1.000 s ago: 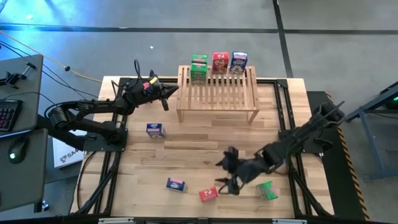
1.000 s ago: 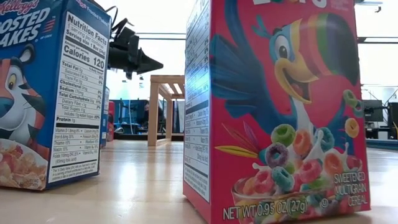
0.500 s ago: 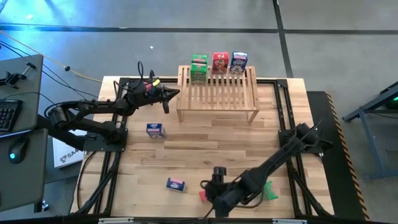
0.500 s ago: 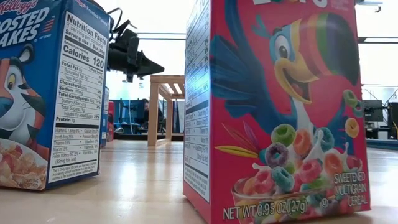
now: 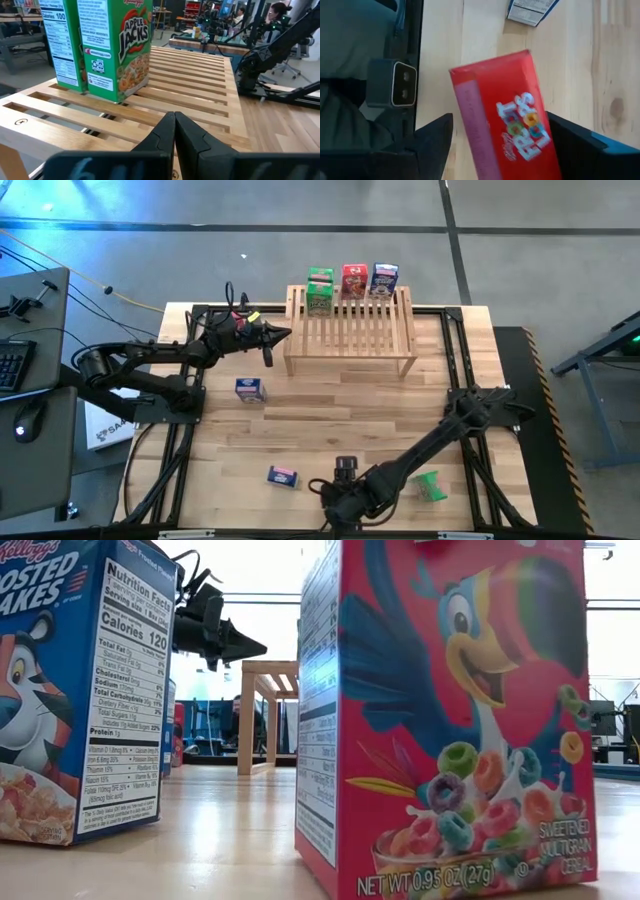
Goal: Stack cereal on shelf
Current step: Put the bottom red cereal box on the shelf aligned with the other red cereal box
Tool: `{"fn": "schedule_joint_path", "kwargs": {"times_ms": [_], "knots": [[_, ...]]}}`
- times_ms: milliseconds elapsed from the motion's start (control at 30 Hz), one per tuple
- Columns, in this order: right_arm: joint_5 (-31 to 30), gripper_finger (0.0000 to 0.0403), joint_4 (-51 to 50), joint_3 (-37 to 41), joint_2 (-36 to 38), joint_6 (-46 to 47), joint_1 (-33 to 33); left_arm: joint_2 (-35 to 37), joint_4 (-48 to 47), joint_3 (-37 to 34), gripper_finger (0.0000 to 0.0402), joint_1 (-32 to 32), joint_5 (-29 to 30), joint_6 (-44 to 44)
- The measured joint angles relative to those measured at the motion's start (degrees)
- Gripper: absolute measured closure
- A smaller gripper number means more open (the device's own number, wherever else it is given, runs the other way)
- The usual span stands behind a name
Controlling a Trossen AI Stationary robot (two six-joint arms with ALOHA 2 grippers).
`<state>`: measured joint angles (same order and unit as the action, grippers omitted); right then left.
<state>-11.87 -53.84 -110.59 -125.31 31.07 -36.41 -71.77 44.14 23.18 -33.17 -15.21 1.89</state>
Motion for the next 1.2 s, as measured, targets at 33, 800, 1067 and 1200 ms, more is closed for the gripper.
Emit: {"fn": "schedule_joint_path", "kwargs": {"times_ms": [33, 800, 1067, 1200], "knots": [[0.04, 0.0124, 0.17, 0.00, -0.12, 0.02, 0.05, 0.00, 0.00, 0.00, 0.0401, -0.01, 0.01, 0.00], [0.37, 0.0249, -6.31, -9.46, 0.05, -1.28, 3.78, 0.00, 0.08, 0.00, 0.0401, -0.12, -0.01, -0.04], [-6.19, 0.0249, -24.49, -24.54, 0.83, -12.38, 10.40, 0.00, 0.12, 0.00, 0.0401, -0.17, -0.03, 2.81], [-6.39, 0.0249, -25.89, -19.84, 6.18, -18.01, 16.39, 0.00, 0.82, 0.00, 0.0401, -0.22, -0.04, 2.51]]}}
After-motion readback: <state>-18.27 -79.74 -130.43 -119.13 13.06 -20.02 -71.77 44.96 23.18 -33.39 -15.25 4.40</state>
